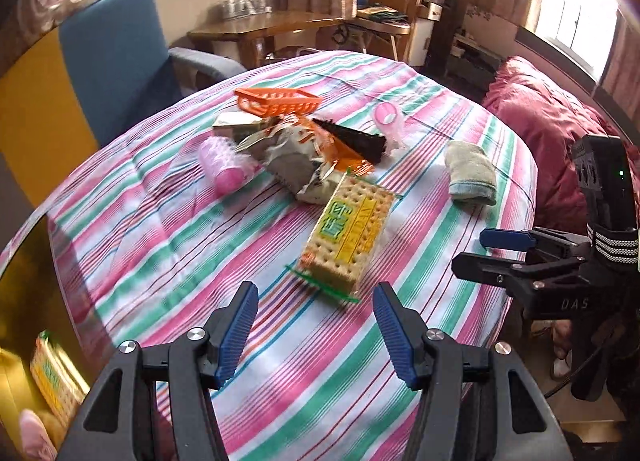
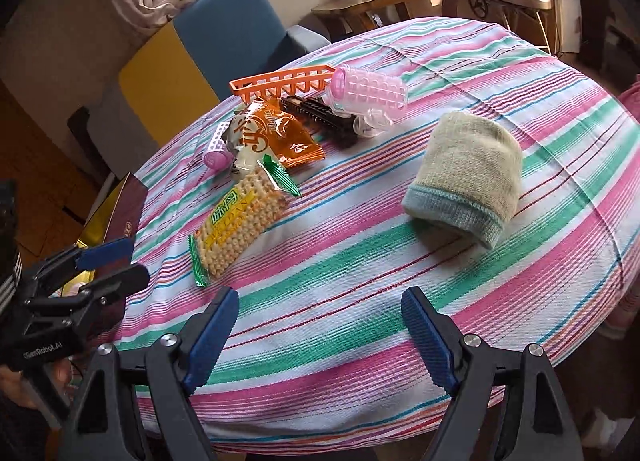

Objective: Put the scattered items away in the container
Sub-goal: 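Grasp second WEIDAN cracker pack with left gripper while right tool approaches cream sock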

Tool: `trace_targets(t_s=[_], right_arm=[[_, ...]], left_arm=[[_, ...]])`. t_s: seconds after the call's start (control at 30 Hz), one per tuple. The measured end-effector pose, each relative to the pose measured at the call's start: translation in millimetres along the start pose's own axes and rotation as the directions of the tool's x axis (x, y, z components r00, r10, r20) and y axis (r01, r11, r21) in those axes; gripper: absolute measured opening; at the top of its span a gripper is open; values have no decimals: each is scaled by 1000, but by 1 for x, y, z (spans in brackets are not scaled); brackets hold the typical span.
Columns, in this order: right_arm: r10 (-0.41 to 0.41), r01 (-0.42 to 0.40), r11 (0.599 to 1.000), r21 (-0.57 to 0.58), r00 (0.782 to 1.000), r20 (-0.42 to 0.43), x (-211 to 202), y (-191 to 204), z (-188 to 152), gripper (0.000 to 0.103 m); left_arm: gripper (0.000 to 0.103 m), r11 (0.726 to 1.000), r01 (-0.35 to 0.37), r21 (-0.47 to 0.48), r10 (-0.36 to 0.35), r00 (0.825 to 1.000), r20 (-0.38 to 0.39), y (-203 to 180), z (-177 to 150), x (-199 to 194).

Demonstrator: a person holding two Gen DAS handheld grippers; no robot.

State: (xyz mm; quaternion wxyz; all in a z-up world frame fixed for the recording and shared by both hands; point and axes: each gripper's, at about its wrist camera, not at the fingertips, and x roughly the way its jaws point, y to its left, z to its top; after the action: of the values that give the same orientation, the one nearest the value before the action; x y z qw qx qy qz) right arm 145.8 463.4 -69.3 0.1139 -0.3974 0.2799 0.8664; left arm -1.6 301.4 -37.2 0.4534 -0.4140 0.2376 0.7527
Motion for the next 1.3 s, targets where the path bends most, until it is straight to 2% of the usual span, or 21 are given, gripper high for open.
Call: trace_targets(t_s=[0.2,0.37,0.53,0.83,0.9,0.97,1.13,1.2,1.3], right_arm=[[16,-16,1000,-24,1000,14,5,4,-1,93],[40,-39,999,-22,999,26,6,3,0,95],[60,-59,998,-37,997,44,9,5,-2,103],[56,-54,997,-47,998,41,9,5,-2,103],[51,-50,998,-28,998,35,5,1,2,102],[46,-47,999,11,997,65,-6,-10,5,102],[-69,45,991,124,979,191,-36,-48,25,102],[-124,90,983,163,970,211,-37,-63,38,102],[-175,141,975,175,965,196,-23,-77,61,102]], left_arm=[[61,991,74,116,-67,996,-66,-12,22,31],[61,988,70,137,-54,992,-112,-12,34,59],[60,991,72,116,-54,987,-151,-12,39,79],[56,998,64,-16,-66,990,-126,4,12,63],[55,997,58,-49,-63,991,-120,8,2,56],[55,993,60,-100,-71,992,-109,12,-10,46],[55,970,68,-235,-86,994,-64,21,-47,23],[55,960,67,-273,-84,995,-49,22,-59,14],[55,947,66,-315,-80,996,-31,22,-75,4]])
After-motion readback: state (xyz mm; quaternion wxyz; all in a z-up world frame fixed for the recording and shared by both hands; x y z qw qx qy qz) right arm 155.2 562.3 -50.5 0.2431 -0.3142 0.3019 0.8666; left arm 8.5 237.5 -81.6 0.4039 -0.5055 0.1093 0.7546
